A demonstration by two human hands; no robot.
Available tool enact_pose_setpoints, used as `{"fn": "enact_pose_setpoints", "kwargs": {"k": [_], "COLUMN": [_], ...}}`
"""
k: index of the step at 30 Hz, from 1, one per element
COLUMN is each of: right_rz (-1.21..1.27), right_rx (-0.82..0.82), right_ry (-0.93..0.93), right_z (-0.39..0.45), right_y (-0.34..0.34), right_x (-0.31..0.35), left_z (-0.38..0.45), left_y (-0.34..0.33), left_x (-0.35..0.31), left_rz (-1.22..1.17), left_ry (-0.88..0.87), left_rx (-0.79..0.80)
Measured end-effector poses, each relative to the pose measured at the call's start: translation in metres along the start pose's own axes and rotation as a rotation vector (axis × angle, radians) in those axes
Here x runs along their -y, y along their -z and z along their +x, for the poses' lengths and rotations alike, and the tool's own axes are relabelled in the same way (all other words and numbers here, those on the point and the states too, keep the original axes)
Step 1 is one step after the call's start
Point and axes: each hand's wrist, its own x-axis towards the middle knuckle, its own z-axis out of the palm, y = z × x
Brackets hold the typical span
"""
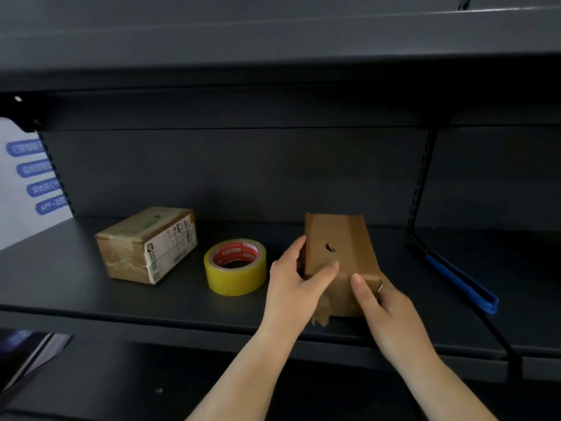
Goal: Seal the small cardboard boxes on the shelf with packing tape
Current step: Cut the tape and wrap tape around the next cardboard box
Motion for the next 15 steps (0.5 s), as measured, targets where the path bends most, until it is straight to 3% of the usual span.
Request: {"fn": "enact_pose_setpoints", "kwargs": {"k": [5,8,12,15], "right_rz": [-0.143,-0.124,0.04,0.15], "right_rx": [0.009,0.005,-0.161,-0.323], "right_ry": [0.002,-0.013,0.043,0.168], "right_z": [0.005,0.007,0.007,0.007], "right_y": [0.001,0.002,0.01,0.019], "right_x": [-0.004,-0.008,-0.013,-0.015], "left_z": [0.008,0.006,0.021,0.041], "left_y": [-0.001,0.005,0.037,0.058], "left_x": [0.007,0.005,0.001,0.005], "left_rz": [0.099,0.17,0.577,1.042], "left_ry": [0.116,0.016,-0.248,-0.182], "left_rx": [0.057,0.031,-0.277,-0.358]}}
